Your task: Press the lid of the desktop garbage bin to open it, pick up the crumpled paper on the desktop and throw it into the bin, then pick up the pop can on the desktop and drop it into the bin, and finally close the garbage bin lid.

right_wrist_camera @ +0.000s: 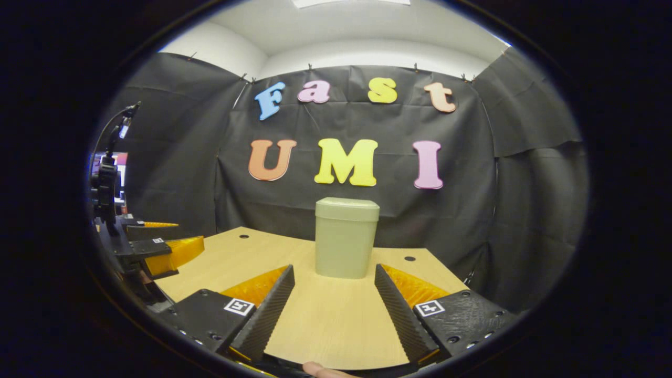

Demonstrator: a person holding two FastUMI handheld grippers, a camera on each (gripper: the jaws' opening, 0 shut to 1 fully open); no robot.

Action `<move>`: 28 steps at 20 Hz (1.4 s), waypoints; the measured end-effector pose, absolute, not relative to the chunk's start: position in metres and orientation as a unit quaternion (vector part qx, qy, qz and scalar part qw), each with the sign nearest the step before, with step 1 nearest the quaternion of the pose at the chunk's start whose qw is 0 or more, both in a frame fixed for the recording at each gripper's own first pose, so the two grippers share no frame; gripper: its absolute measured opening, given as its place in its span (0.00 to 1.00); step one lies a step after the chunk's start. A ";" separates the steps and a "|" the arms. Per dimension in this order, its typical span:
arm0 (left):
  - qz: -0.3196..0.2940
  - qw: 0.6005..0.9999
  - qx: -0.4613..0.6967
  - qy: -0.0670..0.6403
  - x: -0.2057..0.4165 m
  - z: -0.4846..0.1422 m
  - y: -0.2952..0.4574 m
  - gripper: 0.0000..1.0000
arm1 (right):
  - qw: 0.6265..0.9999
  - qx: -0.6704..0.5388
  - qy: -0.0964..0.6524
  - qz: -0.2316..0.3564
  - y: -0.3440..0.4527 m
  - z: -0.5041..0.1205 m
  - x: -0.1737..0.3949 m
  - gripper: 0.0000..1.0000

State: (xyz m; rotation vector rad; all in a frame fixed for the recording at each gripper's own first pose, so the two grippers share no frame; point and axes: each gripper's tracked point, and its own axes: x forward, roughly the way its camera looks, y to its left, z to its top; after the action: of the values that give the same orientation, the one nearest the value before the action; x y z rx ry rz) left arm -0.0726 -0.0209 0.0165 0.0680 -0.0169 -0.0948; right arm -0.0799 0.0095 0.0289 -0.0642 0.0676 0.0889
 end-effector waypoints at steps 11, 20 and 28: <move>-0.050 0.998 0.031 -0.011 -0.075 0.017 -0.020 0.98 | 0.998 -0.036 0.037 0.048 0.012 0.024 -0.082 0.95; -0.056 0.998 0.027 -0.009 -0.075 0.015 -0.021 0.98 | 0.997 -0.036 0.045 0.055 0.016 0.016 -0.083 0.98; -0.062 0.998 0.026 -0.003 -0.074 0.009 -0.026 0.98 | 0.997 -0.034 0.047 0.050 0.013 0.012 -0.080 0.98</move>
State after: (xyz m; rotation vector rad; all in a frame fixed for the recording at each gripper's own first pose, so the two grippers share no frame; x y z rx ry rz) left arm -0.0742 -0.0261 0.0088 0.0529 -0.0051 -0.1236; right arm -0.0805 0.0134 0.0123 -0.0679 0.0939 0.1002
